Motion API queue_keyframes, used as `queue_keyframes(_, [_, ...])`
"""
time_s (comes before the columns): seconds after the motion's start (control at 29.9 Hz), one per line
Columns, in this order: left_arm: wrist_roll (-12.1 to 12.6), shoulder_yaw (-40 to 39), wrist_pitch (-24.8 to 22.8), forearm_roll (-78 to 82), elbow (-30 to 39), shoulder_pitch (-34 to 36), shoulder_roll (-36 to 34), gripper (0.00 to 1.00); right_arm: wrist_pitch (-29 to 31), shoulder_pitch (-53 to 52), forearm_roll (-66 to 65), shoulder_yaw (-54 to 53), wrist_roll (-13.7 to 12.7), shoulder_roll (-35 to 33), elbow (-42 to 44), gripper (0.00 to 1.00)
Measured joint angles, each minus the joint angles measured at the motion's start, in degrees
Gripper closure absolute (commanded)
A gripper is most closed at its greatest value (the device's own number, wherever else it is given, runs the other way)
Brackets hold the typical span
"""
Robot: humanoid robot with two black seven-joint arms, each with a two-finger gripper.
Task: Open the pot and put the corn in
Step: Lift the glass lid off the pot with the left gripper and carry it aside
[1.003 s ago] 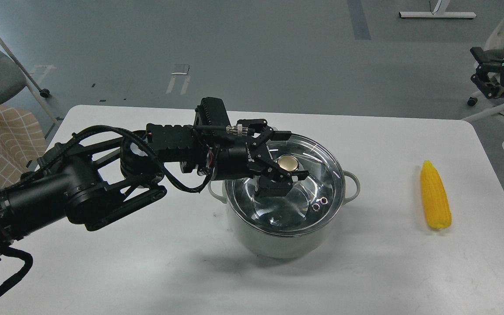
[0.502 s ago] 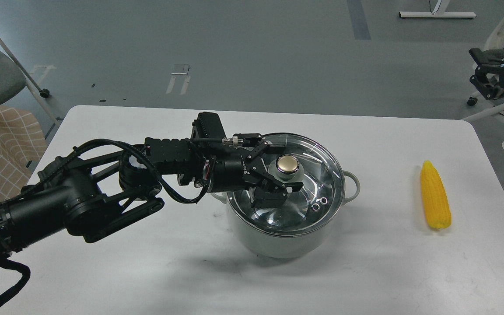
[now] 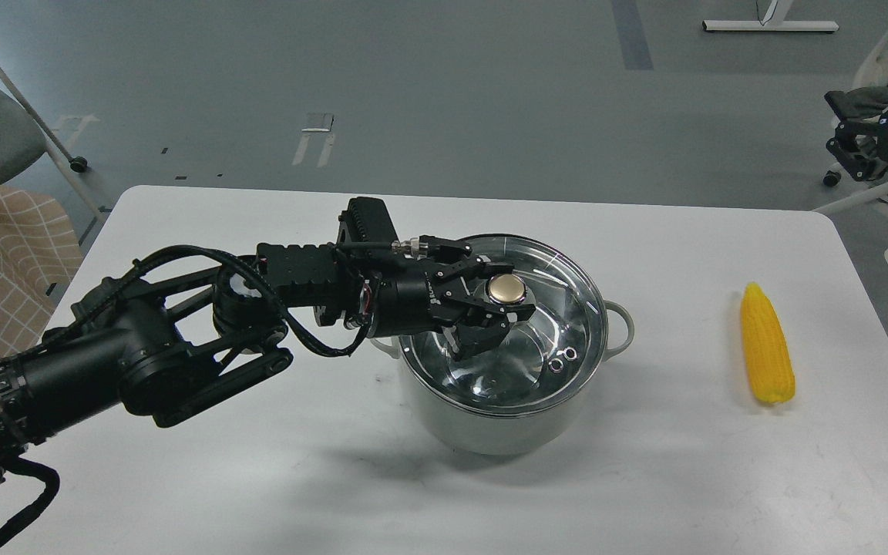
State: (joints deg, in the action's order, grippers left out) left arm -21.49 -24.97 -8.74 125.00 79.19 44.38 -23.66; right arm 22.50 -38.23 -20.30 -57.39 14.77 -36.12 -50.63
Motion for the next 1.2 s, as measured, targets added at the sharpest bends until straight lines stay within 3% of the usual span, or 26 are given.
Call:
queue_keyframes(0.13, [0.2,-0.4,0.3,0.0,-0.1,0.1,0.5,0.96,0.0,0.0,0.0,0.0,0.0,0.0,0.0,0.00])
queue_keyframes(0.54, [-0.3,-3.8,0.8,0.0,1.8,4.1,-1.7,0.96,0.0,0.0,0.0,-0.1,0.0,0.0,0.0,0.00])
queue_keyframes(0.74, [-0.7,-5.4,1.2,0.0,5.0,7.0,-12.2,0.95,0.0,-0.1,0.0,-0.4,0.0,0.0,0.0,0.00])
queue_keyframes(0.87, [-3.2,-7.3,4.5,0.0,7.2,6.1,-23.1,0.94,0.0,-0.1,0.0,-0.5,0.0,-0.1,0.0,0.00])
queue_keyframes(1.04, [-4.5,-7.9,11.2,-1.4,7.4,-0.2,-34.0,0.93,0.0,0.0,0.0,-0.7,0.0,-0.1,0.0,0.00])
queue_keyframes(1.2, [-5.8,-8.8,17.3,-5.0,7.3,-7.9,-38.6,0.93,0.0,0.3,0.0,-0.7,0.0,-0.1,-0.2,0.00])
